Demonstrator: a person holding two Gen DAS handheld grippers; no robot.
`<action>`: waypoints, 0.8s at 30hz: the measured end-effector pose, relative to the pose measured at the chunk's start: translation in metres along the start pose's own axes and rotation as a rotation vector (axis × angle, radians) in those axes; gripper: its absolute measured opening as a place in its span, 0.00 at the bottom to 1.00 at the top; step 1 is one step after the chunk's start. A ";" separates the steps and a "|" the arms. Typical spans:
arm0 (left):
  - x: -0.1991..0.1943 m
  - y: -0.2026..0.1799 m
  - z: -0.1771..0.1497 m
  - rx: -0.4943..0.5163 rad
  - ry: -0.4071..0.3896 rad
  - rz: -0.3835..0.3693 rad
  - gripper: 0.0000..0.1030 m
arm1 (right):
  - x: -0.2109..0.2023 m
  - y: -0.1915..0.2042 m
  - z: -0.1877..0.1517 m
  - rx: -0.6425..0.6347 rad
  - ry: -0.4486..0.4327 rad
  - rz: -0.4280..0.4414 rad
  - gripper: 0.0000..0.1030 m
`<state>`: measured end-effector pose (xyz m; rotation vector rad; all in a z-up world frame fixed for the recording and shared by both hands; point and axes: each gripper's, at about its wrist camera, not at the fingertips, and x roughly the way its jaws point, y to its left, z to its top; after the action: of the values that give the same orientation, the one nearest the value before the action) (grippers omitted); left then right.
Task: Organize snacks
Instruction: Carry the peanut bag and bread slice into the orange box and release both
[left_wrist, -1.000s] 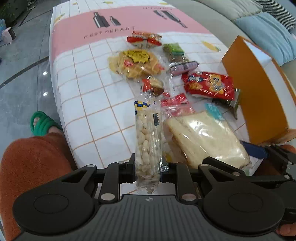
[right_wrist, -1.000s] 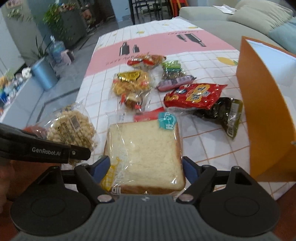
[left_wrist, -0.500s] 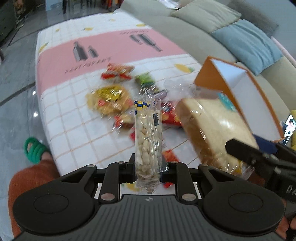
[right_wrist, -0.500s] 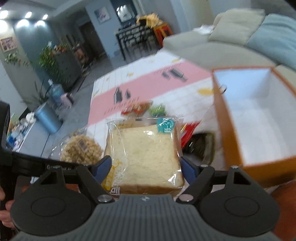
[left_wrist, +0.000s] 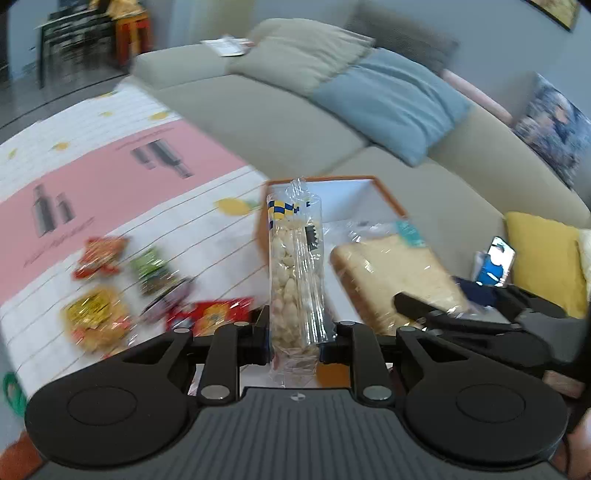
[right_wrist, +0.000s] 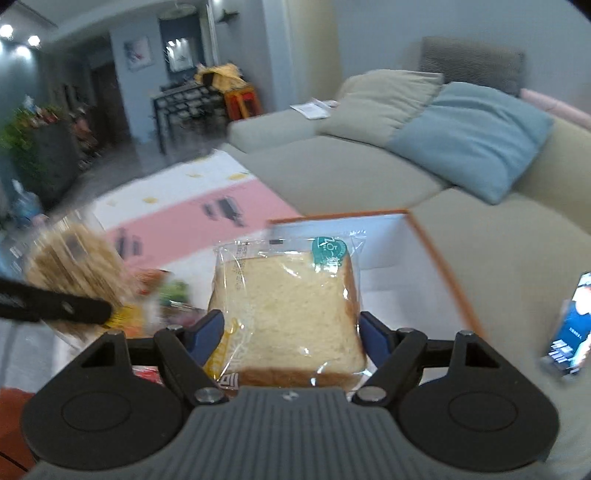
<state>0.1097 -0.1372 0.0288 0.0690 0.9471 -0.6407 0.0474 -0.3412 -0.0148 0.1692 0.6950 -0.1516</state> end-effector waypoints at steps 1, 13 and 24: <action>0.004 -0.008 0.004 0.015 0.002 -0.012 0.24 | 0.003 -0.008 -0.001 -0.005 0.017 -0.015 0.74; 0.095 -0.060 0.045 0.065 0.186 -0.066 0.24 | 0.072 -0.045 0.003 -0.112 0.214 -0.065 0.72; 0.162 -0.063 0.043 0.063 0.361 0.023 0.24 | 0.120 -0.047 -0.007 -0.204 0.376 -0.006 0.72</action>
<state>0.1747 -0.2806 -0.0572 0.2578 1.2716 -0.6489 0.1244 -0.3958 -0.1028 -0.0020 1.0795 -0.0529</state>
